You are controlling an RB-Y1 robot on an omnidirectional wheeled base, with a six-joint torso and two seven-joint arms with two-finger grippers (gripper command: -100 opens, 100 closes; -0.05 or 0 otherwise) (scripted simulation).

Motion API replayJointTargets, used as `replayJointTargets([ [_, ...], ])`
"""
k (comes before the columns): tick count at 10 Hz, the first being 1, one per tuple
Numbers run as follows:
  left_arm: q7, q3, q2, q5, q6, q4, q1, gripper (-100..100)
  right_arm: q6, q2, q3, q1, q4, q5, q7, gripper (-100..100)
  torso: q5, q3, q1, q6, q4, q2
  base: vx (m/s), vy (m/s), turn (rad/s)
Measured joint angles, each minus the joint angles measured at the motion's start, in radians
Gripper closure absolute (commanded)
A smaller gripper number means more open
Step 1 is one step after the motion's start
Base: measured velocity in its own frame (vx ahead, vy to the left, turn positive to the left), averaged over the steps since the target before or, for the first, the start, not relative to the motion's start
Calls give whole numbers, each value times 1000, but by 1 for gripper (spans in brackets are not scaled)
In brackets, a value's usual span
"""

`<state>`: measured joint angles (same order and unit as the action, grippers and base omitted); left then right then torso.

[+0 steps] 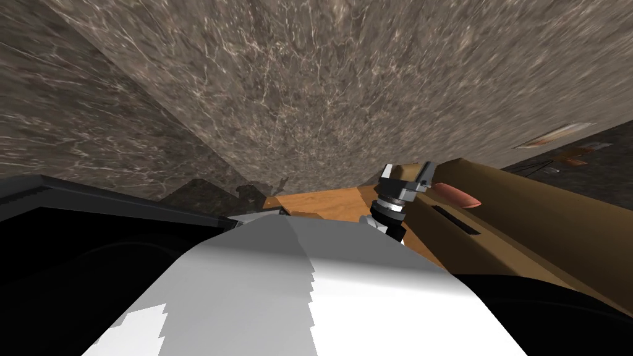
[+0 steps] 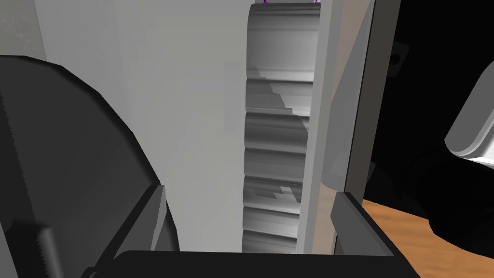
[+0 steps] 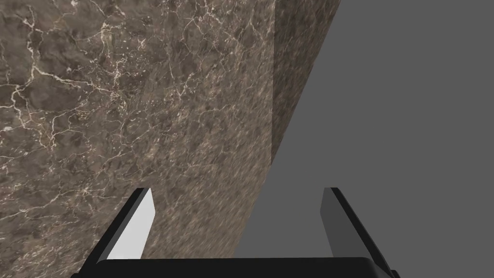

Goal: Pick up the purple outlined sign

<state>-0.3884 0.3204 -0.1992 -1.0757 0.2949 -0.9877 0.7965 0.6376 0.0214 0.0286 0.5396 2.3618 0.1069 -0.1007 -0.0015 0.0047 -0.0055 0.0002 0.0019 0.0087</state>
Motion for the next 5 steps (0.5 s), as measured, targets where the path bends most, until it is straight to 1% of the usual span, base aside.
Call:
replayJointTargets([
  [1,-5,3,-6,-16,0,19,-9,-100,0,0,0,0,0,0,0,0,0,-1,1,-1,0,-1,-85,-71,-201],
  [2,-5,7,-14,-38,-3,49,-26,-100,0,0,0,0,0,0,0,0,0,-1,1,0,0,-1,-113,-104,-350],
  [3,-12,18,-23,-57,-4,75,-42,-100,0,0,0,0,0,0,0,0,0,0,-1,0,0,0,-84,-75,-135],
  [4,-17,22,-26,-65,-5,95,-53,-100,0,0,0,0,0,0,0,0,0,0,1,-1,0,-1,-75,-63,-238],
  [5,-27,31,-30,-70,-5,116,-65,-100,0,0,0,0,0,0,0,0,0,-1,2,0,0,-2,-35,-25,-55],
])
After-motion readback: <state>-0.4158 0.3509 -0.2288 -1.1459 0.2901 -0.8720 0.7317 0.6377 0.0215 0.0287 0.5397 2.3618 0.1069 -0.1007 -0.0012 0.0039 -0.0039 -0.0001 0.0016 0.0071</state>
